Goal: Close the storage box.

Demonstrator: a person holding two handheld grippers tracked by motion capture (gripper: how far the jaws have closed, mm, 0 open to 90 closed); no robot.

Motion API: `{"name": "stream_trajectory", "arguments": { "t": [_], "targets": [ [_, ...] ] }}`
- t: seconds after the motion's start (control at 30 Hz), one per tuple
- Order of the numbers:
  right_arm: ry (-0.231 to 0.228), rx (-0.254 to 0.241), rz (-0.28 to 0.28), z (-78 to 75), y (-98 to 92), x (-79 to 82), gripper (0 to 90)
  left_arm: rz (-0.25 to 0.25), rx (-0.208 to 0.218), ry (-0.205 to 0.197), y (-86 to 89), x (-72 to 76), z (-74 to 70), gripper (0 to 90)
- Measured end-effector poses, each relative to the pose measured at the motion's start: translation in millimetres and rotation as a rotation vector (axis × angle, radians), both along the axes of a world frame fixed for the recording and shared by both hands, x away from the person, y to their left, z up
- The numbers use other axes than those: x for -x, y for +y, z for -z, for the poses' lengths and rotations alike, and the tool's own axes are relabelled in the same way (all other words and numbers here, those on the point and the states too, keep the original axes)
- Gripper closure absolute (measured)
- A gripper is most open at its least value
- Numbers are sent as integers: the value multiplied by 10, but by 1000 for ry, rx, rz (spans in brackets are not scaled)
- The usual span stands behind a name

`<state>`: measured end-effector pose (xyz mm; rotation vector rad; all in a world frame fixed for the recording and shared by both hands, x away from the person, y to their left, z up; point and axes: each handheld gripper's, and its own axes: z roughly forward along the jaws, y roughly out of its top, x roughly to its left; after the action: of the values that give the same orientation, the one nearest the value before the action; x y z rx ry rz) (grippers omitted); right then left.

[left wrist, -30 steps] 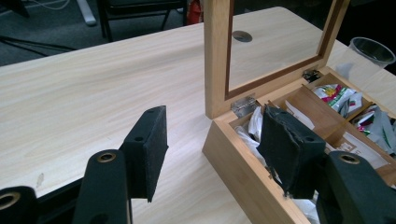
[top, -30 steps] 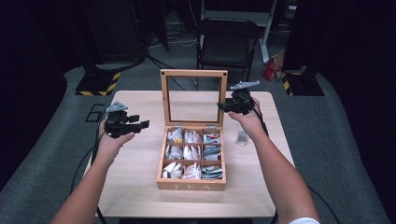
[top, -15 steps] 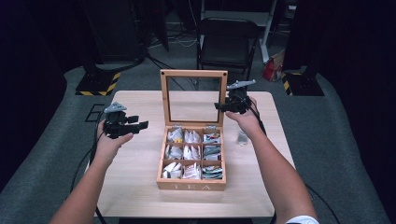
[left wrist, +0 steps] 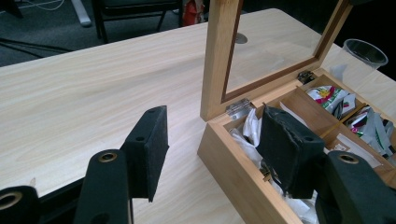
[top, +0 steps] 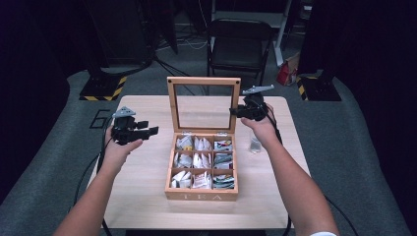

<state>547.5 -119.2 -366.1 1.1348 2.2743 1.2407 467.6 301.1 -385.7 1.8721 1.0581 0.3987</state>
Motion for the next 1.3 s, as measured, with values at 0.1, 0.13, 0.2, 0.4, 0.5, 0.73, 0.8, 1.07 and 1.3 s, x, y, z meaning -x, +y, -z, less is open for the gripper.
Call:
{"name": "stream_trajectory", "arguments": {
  "t": [0.1,0.13,0.2,0.4,0.5,0.73,0.8,1.07,1.3],
  "targets": [
    [-4,4,-2,-7,-1,43,660,8,0,-9,-25,-8,-28,427],
    [-6,5,-3,-10,2,58,660,9,0,-15,-35,-11,-37,430],
    [-12,4,-3,-7,3,89,660,10,3,-19,-60,-15,-51,436],
    [-40,12,-20,-1,-4,179,657,21,-2,-29,-127,-49,-99,446],
    [-54,21,-28,2,-6,218,655,26,1,-26,-159,-74,-117,451],
    [-68,16,-46,19,-21,293,647,38,3,-34,-231,-132,-183,465],
    [-69,12,-50,22,-23,311,646,44,3,-34,-265,-152,-210,473],
    [-77,13,-56,33,-26,366,639,72,-3,-48,-403,-210,-330,498],
    [-88,17,-70,49,-30,431,630,84,3,-80,-496,-167,-468,520]
  ]
}}
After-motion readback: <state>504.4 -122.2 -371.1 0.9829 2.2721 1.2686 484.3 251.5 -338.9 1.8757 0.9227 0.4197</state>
